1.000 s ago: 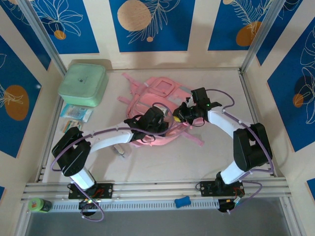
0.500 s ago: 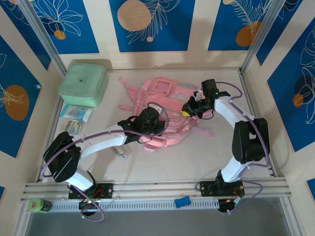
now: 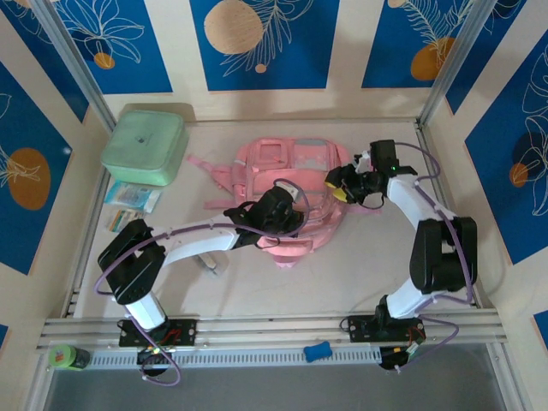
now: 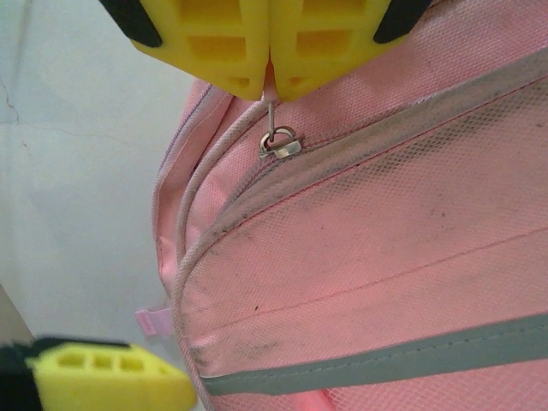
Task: Pack the student bag
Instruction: Unzip the student bag at the center of the table.
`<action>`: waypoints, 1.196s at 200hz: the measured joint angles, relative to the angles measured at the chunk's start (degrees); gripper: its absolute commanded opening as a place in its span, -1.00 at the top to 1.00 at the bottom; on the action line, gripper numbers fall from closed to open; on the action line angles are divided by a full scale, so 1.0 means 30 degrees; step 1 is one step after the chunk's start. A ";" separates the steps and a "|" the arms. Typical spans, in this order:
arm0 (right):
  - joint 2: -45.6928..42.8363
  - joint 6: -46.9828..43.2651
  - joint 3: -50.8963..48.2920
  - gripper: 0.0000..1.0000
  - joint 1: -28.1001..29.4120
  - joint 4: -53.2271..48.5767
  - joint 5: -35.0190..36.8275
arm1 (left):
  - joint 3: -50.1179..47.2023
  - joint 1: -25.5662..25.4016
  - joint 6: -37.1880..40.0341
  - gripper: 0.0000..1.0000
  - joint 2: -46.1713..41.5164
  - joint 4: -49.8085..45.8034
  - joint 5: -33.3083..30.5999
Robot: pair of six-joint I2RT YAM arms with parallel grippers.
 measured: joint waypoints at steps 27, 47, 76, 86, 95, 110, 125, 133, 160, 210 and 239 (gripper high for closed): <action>-0.1515 0.1938 -0.2863 -0.04 0.0525 0.1989 -0.1078 | -0.0058 0.0080 0.0000 1.00 0.0000 0.0044 0.0197; -0.1639 0.3446 -0.4087 0.17 0.1253 0.3424 -0.1530 | -0.0058 0.0138 -0.0022 1.00 0.0000 0.0036 0.0350; -0.1639 0.4342 -0.4233 0.56 0.1610 0.3781 -0.1056 | -0.0175 0.0262 -0.0066 1.00 0.0000 0.0087 0.0481; -0.1639 0.4597 -0.4226 0.64 0.1617 0.3708 -0.0867 | -0.0175 0.0277 -0.0066 1.00 0.0000 0.0087 0.0532; -0.1639 0.4532 -0.4138 0.68 0.1610 0.3781 -0.0794 | -0.0182 0.0277 -0.0058 1.00 0.0000 0.0087 0.0576; -0.1610 0.4408 -0.3738 0.82 0.1603 0.3490 -0.0750 | -0.0379 0.0299 -0.0036 1.00 -0.0117 0.0226 0.0590; -0.1501 0.4182 -0.3169 0.91 0.1610 0.2863 -0.0750 | -0.0648 0.0364 0.0066 1.00 -0.0386 0.0379 0.0590; -0.1457 0.4051 -0.2965 0.96 0.1603 0.2565 -0.0758 | -0.0714 0.0444 0.0124 1.00 -0.0554 0.0372 0.0597; -0.1457 0.3679 -0.2710 1.00 0.1457 0.2106 -0.0882 | -0.1086 0.0699 0.0423 1.00 -0.1304 0.0175 0.0612; -0.1457 0.2047 -0.1464 1.00 0.0306 0.0211 -0.1202 | -0.2266 0.1938 0.2186 1.00 -0.3410 -0.1654 0.0102; -0.1275 0.1319 -0.0692 1.00 -0.0838 -0.0466 -0.1275 | -0.2776 0.3126 0.3789 1.00 -0.4255 -0.2871 -0.0029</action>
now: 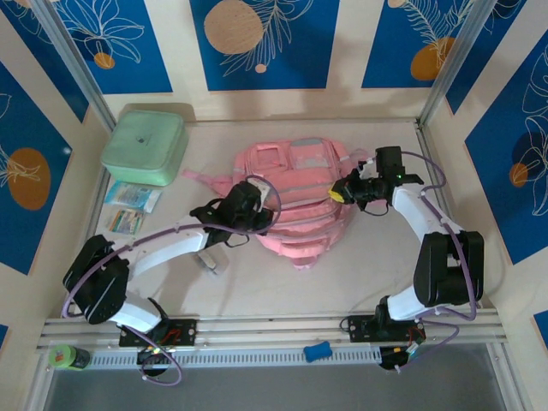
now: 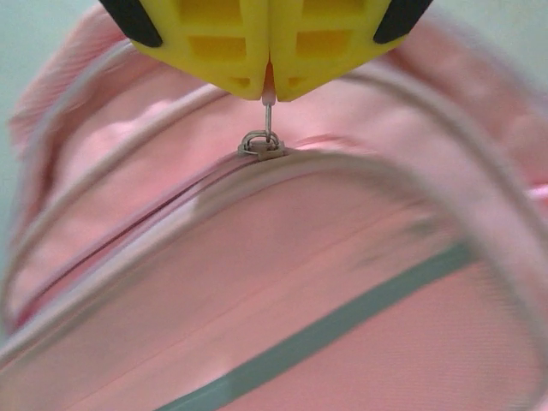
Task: Pack the student bag
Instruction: Unzip the student bag at the center of the table.
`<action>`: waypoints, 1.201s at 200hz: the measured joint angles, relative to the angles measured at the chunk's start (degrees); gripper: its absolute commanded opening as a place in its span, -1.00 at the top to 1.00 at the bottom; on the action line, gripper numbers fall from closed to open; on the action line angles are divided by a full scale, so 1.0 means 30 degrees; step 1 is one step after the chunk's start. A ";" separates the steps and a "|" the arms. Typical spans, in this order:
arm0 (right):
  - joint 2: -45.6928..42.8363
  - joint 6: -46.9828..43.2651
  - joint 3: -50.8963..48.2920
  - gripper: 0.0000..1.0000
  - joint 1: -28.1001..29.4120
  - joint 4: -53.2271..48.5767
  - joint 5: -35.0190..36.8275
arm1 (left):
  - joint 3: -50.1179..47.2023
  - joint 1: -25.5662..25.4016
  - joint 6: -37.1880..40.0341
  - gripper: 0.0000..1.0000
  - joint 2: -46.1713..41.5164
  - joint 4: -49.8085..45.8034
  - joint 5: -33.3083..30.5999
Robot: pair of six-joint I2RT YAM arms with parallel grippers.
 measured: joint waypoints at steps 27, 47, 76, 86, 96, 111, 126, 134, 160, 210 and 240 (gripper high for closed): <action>0.0342 -0.0590 0.0561 1.00 -0.0437 -0.0510 -0.0248 | -0.0474 0.1246 0.1843 1.00 -0.0124 0.0393 0.0240; 0.0940 -0.1056 0.1195 1.00 -0.0583 -0.1093 -0.0634 | -0.1246 0.1785 0.3483 1.00 -0.0262 0.1690 0.0743; 0.1610 -0.1872 0.2004 1.00 -0.0845 -0.1727 -0.0772 | -0.1887 0.2375 0.5931 1.00 -0.0131 0.3526 0.1304; 0.1814 -0.2149 0.2324 1.00 -0.0940 -0.1931 -0.0787 | -0.1887 0.2688 0.6572 1.00 0.0102 0.4051 0.1443; 0.2004 -0.2382 0.2601 1.00 -0.1013 -0.2069 -0.0787 | -0.1887 0.3016 0.7125 1.00 0.0379 0.4561 0.1610; 0.2142 -0.2565 0.2725 1.00 -0.1020 -0.2018 -0.0787 | -0.1887 0.3461 0.7621 1.00 0.0838 0.5406 0.1909; 0.2208 -0.2667 0.2725 1.00 -0.1020 -0.1974 -0.0787 | -0.1902 0.3861 0.7861 1.00 0.1253 0.6200 0.2419; 0.2273 -0.2725 0.2739 1.00 -0.1020 -0.1967 -0.0787 | -0.1902 0.4051 0.7898 1.00 0.1501 0.6557 0.2630; 0.2674 -0.2922 0.3002 1.00 -0.0925 -0.1989 -0.0685 | -0.1049 0.4357 0.7766 1.00 0.2739 0.6404 0.2885; 0.2878 -0.3716 0.3694 0.22 -0.0481 -0.2164 0.0991 | -0.0423 0.4663 0.6302 0.24 0.3235 0.5319 0.2892; 0.1355 -0.3847 0.3140 -0.23 0.0211 -0.2200 0.3126 | -0.1515 0.4816 0.5136 -0.33 0.1231 0.4014 0.2565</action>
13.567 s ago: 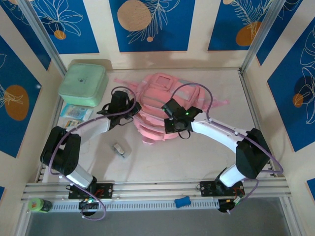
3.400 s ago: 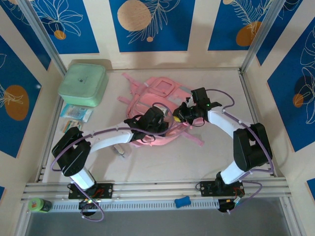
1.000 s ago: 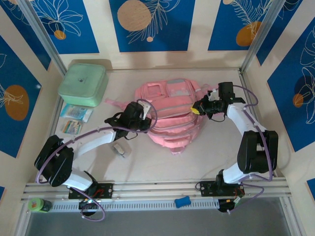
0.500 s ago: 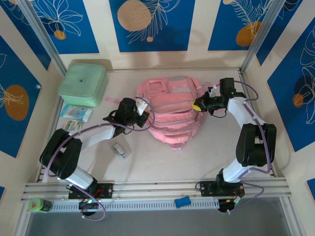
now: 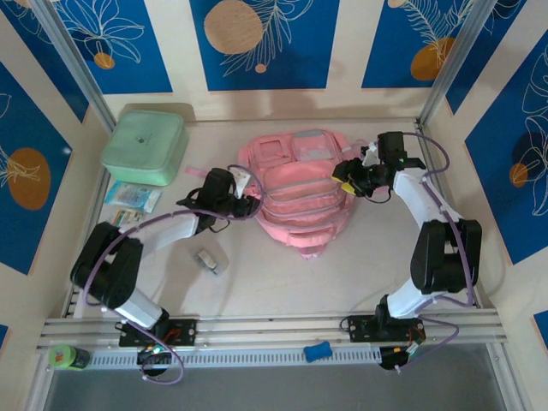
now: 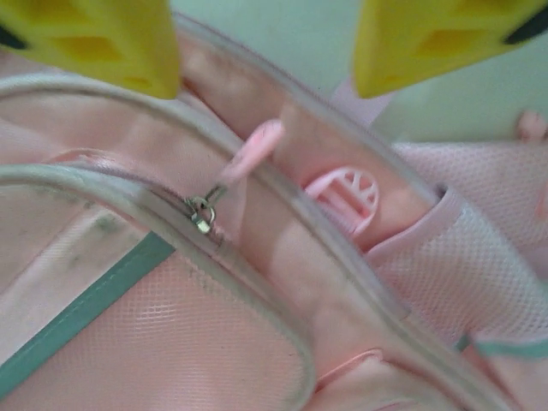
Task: Pack the student bag
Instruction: Unzip the student bag at the center of the table, then pick up the loose stationery from the middle-left of the table.
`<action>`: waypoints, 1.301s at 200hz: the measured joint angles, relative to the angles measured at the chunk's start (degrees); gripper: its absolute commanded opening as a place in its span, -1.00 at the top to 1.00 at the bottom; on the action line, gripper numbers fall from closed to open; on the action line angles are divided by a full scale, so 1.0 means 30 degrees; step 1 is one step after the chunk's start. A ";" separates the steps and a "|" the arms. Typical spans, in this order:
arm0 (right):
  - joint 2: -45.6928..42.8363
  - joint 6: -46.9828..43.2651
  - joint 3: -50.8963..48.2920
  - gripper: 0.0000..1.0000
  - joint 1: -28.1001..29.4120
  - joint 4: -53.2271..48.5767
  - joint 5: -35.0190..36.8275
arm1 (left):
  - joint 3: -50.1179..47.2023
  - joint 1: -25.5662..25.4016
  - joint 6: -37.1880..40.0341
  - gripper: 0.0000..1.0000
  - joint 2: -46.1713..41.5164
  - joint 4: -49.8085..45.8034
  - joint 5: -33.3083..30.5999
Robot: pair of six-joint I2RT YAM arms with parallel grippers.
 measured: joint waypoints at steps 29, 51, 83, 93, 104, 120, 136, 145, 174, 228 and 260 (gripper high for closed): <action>-0.2703 -0.0342 -0.1209 -0.45 0.2069 -0.0080 0.2382 | -0.1180 0.0000 -0.1719 -0.68 -0.3526 -0.1100 0.0015; -0.4393 -0.0656 -0.1887 -0.55 0.5071 -0.0233 0.4124 | -0.1778 0.0007 -0.2951 -0.87 -0.6207 -0.2353 -0.0015; -0.5858 -0.1275 -0.3024 -0.61 0.9908 -0.0095 0.6404 | -0.2718 0.0036 -0.4677 -0.99 -0.9923 -0.5085 -0.0627; -0.6018 -0.1545 -0.3388 -0.62 1.1548 0.0066 0.7089 | -0.2885 0.0036 -0.5238 -0.99 -1.0950 -0.6098 -0.0925; -0.5974 -0.1880 -0.3701 -0.63 1.3085 0.0423 0.7766 | -0.3096 0.0036 -0.5887 -0.99 -1.1868 -0.6980 -0.1246; -0.5311 -0.2222 -0.3825 -0.63 1.5416 0.0954 0.8721 | -0.3621 0.0044 -0.6965 -0.99 -1.3027 -0.8014 -0.1719; -0.4080 -0.2390 -0.3752 -0.62 1.7238 0.1639 0.9362 | -0.4073 0.0073 -0.8065 -0.99 -1.3646 -0.9173 -0.2280; -0.3198 -0.2506 -0.3672 -0.62 1.8061 0.2018 0.9639 | -0.4299 0.0095 -0.8633 -0.98 -1.3959 -0.9850 -0.2623; -0.0160 -0.2710 -0.2827 -0.61 2.0087 0.2951 1.0367 | -0.4962 0.0160 -1.0112 -0.99 -1.5373 -1.1351 -0.3271; 0.3942 -0.3009 -0.0554 -0.57 2.2527 0.4619 1.1395 | -0.4976 0.0197 -1.2043 -0.99 -1.7762 -1.4287 -0.4998; 0.6135 -0.3220 0.1399 -0.49 2.3227 0.4954 1.1912 | -0.4758 0.0270 -1.2823 -0.99 -1.9030 -1.6385 -0.6390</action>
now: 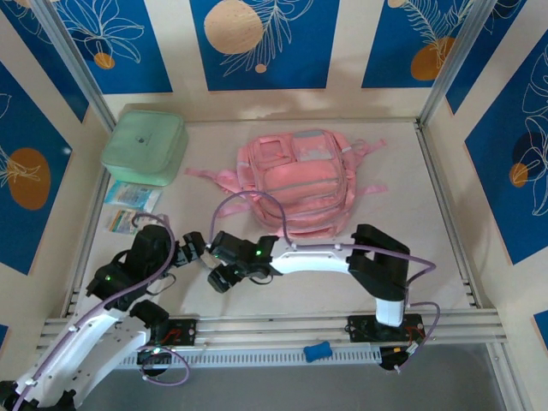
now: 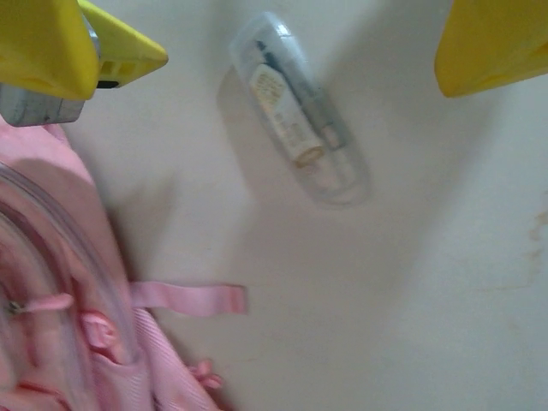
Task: Pack the student bag
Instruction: Pick up the loose stationery from the middle-left of the table.
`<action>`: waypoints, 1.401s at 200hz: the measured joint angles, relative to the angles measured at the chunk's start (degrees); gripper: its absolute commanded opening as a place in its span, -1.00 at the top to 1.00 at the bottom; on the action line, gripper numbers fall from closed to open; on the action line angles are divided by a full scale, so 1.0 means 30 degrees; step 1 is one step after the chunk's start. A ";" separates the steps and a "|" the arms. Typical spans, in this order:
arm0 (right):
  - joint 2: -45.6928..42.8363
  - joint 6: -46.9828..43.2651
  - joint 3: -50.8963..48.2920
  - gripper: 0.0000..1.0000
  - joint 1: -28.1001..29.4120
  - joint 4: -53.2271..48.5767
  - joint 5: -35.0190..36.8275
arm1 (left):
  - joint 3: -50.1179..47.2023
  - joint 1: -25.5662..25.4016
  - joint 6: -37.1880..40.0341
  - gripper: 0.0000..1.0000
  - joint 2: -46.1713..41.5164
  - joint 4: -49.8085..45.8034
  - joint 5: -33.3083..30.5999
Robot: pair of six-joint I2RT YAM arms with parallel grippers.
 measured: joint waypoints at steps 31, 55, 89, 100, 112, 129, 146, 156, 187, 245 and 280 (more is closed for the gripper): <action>0.1639 -0.0444 0.1486 -0.43 0.0066 0.0146 0.0233 | 0.0488 0.0168 -0.0350 -0.99 -0.0415 -0.1639 -0.0991; 0.2732 -0.0838 0.2040 -0.37 0.0066 0.0204 0.0393 | 0.1115 0.0168 -0.0525 -0.99 -0.0780 -0.2215 -0.1326; 0.3942 -0.1246 0.2878 -0.32 0.0073 -0.0153 0.0634 | 0.1501 0.0168 -0.0765 -0.99 -0.0925 -0.3089 -0.2164; 0.4073 -0.1348 0.3031 -0.32 0.0102 -0.0291 0.0794 | 0.1523 0.0168 -0.0903 -0.99 -0.0962 -0.3279 -0.2448; 0.4095 -0.1464 0.3126 -0.30 0.0146 -0.0386 0.0991 | 0.1523 0.0168 -0.1027 -0.99 -0.1086 -0.3504 -0.2710; 0.4350 -0.1632 0.3548 -0.27 0.0189 -0.0583 0.1304 | 0.1545 0.0168 -0.1166 -0.99 -0.1333 -0.3781 -0.3053; 0.4663 -0.1770 0.3934 -0.23 0.0248 -0.0736 0.1712 | 0.1545 0.0168 -0.1180 -0.99 -0.1530 -0.3854 -0.3271; 0.4852 -0.1792 0.4124 -0.20 0.0284 -0.0911 0.2033 | 0.1552 0.0168 -0.1188 -0.99 -0.1574 -0.3920 -0.3337; 0.5260 -0.1785 0.4816 -0.15 0.0466 -0.1676 0.2667 | 0.1552 0.0168 -0.1282 -0.99 -0.1581 -0.4051 -0.3373; 0.5399 -0.1902 0.5202 0.11 0.0641 -0.2113 0.3235 | 0.1552 0.0168 -0.1479 -0.99 -0.1581 -0.4051 -0.3490; 0.5136 -0.1821 0.5064 0.15 0.0634 -0.2448 0.3271 | 0.1552 0.0168 -0.1472 -0.99 -0.1581 -0.4036 -0.3490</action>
